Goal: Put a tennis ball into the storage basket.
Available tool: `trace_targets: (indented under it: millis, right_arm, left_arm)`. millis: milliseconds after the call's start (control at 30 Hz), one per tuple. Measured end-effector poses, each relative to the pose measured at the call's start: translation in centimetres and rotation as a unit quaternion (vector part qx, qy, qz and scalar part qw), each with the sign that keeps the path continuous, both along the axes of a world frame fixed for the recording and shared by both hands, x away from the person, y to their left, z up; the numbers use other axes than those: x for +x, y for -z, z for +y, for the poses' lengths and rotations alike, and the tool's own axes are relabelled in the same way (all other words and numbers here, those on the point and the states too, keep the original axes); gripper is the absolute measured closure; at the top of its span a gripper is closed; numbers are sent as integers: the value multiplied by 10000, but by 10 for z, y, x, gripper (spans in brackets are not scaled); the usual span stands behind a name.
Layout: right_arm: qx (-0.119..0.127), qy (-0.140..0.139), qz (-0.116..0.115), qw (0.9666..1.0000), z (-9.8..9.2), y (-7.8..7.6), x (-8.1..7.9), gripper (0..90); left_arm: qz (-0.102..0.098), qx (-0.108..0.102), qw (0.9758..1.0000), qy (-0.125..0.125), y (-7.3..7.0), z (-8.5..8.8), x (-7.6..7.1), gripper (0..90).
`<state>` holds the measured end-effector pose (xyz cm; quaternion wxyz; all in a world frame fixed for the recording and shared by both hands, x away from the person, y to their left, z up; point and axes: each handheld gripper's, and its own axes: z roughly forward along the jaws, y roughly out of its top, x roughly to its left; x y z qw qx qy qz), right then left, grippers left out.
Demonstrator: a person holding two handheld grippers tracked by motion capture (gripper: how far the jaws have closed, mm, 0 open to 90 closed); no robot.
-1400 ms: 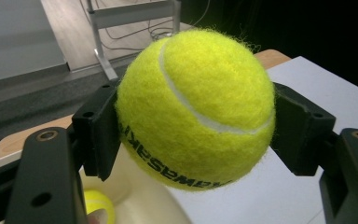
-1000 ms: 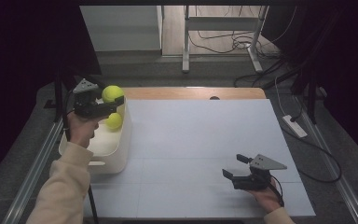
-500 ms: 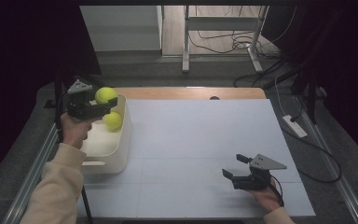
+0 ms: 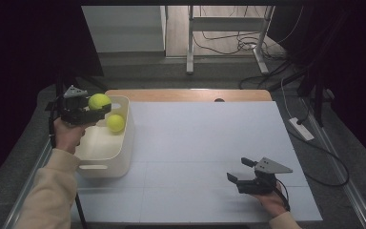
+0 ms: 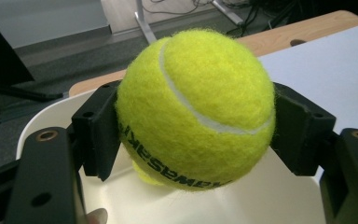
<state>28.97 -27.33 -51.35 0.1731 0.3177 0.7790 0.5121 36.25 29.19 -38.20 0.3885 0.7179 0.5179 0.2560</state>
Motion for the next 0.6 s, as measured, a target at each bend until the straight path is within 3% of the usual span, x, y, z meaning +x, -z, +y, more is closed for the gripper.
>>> trace_targets:
  millis: [367,600]
  right_arm:
    - [-29,-11,-12,10000,1,0,0,147]
    - [-42,-13,-7,10000,1,0,1,146]
  left_arm:
    - [280,243,9993,13,10,1,4,270]
    - [518,466,9976,1,17,-1,8,269]
